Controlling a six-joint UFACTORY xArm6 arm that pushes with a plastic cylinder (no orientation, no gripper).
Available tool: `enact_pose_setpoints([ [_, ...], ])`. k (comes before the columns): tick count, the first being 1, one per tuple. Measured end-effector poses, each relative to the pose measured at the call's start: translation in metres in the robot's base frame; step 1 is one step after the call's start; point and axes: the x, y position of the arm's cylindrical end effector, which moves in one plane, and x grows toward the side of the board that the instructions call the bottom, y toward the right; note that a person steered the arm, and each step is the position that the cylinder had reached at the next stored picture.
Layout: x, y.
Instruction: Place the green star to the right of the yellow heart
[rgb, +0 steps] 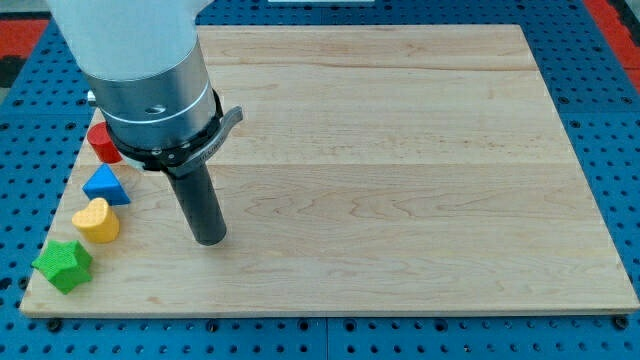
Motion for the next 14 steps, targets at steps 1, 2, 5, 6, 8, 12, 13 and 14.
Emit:
enact_pose_setpoints([
  [1, 0.0, 0.0],
  [2, 0.0, 0.006],
  [5, 0.075, -0.028],
  [6, 0.078, -0.049],
  [8, 0.078, -0.07],
  [12, 0.079, -0.095],
  [13, 0.079, -0.112],
  [14, 0.078, -0.13],
])
